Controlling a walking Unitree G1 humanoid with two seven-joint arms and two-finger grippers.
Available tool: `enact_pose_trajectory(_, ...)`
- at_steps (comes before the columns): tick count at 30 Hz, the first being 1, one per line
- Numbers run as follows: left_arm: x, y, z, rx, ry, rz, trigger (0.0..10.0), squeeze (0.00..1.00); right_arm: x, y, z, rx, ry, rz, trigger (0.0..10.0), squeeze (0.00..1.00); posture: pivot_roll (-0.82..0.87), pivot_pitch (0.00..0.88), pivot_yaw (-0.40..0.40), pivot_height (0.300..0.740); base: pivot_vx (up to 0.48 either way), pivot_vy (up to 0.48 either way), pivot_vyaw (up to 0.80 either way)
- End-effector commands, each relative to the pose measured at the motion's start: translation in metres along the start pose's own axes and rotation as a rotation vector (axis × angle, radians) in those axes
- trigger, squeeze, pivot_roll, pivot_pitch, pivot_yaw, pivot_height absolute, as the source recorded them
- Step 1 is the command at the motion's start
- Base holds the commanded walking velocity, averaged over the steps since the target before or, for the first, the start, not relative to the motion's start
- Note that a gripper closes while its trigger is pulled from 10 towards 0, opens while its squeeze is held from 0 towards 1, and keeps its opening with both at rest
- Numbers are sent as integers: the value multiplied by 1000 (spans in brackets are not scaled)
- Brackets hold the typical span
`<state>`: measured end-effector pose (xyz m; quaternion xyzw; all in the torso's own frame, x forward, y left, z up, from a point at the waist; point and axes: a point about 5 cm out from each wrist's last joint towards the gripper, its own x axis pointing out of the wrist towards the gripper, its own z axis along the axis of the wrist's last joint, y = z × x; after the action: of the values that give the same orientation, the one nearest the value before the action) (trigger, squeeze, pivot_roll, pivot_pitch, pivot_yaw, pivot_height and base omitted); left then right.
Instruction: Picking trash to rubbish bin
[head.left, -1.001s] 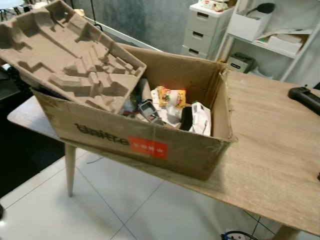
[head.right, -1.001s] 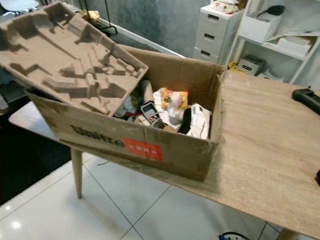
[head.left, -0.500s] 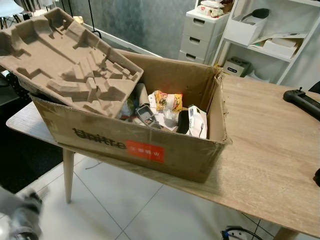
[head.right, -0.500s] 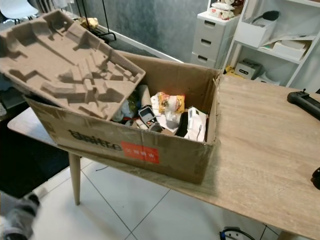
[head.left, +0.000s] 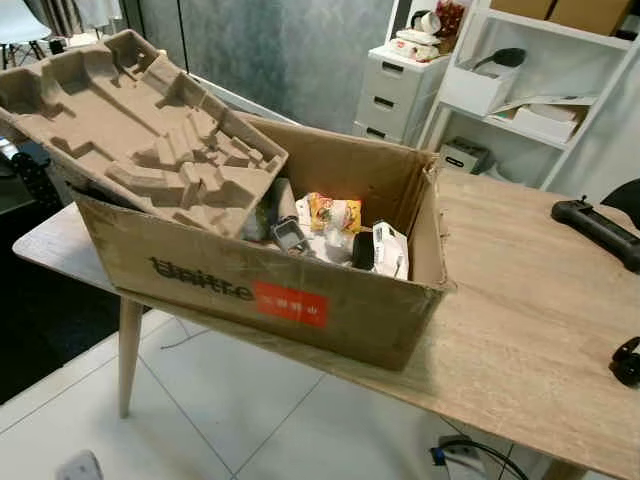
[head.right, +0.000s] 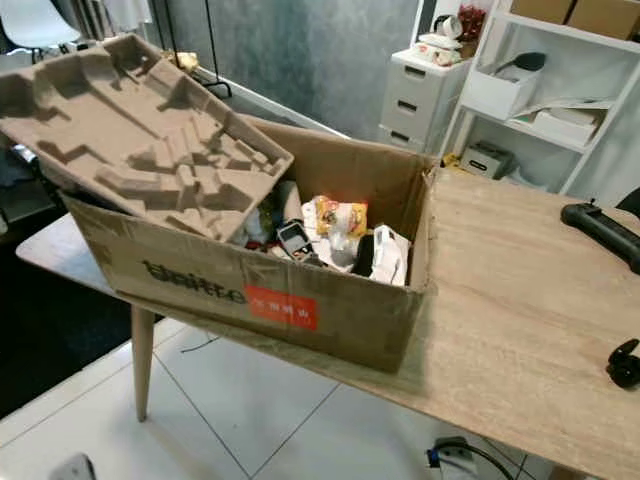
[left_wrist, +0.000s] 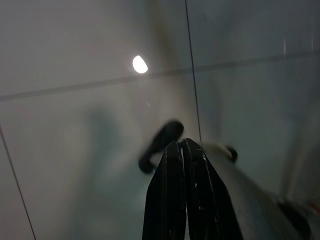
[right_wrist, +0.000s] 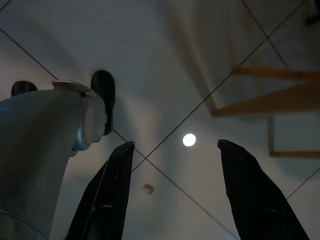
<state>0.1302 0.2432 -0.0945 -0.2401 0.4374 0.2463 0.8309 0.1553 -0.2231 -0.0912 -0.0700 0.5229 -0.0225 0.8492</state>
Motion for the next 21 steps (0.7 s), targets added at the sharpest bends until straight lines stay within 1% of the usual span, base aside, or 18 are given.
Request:
enact_pose_trajectory(1, 1, -6, -3, 14, 10, -9, 10000, 0, 0, -2, 2, -36, 5, 8, 10000, 0, 45, 77, -93, 740, 0, 0, 0)
enact_pose_trajectory(2, 1, -7, -3, 19, 9, -10, 10000, 0, 0, -2, 2, -48, 8, 10, 10000, 0, 45, 77, -93, 740, 0, 0, 0)
enact_pose_trajectory(3, 1, -9, 0, 30, 3, -12, 10000, 0, 0, -4, 0, -64, 15, 10, 10000, 0, 74, 95, -102, 740, 0, 0, 0)
enact_pose_trajectory(5, 1, -9, 0, 30, 3, -12, 10000, 0, 0, -4, 0, -64, 15, 10, 10000, 0, 74, 95, -102, 740, 0, 0, 0)
enact_pose_trajectory(6, 3, -12, 5, 71, -7, -25, 10000, 0, -1, -8, -3, -87, 29, 0, 10000, 0, 65, 83, -89, 740, 0, 0, 0)
enact_pose_trajectory(7, 3, -12, 5, 71, -7, -25, 10000, 0, -1, -8, -3, -87, 29, 0, 10000, 0, 65, 83, -89, 740, 0, 0, 0)
enact_pose_trajectory(8, 3, -13, 7, 111, -5, -36, 10000, 0, -1, -10, -3, -64, 25, -8, 10000, 0, 59, 83, -84, 740, 0, 0, 0)
enact_pose_trajectory(13, 3, -14, 7, 195, 16, -37, 10000, 0, -1, -11, -2, -31, 18, -14, 10000, 0, 55, 87, -60, 740, 0, 0, 0)
enact_pose_trajectory(15, 4, -18, 12, 224, 13, -65, 10000, 0, -1, -8, -1, 16, 10, -15, 10000, 0, 37, 98, -44, 740, 0, 0, 0)
enact_pose_trajectory(18, 5, -20, 14, 241, 10, -77, 10000, 0, -1, -6, -1, 24, 7, -12, 10000, 0, 22, 116, -29, 740, 0, 0, 0)
enact_pose_trajectory(19, 5, -20, 18, 261, 7, -73, 10000, 0, 0, -2, -3, 34, 12, -8, 10000, 0, 23, 108, -37, 740, 0, 0, 0)
enact_pose_trajectory(21, 6, -19, 29, 281, -14, -61, 10000, 0, -1, 7, -11, 16, 33, 14, 10000, 0, 48, 104, -53, 740, 0, 0, 0)
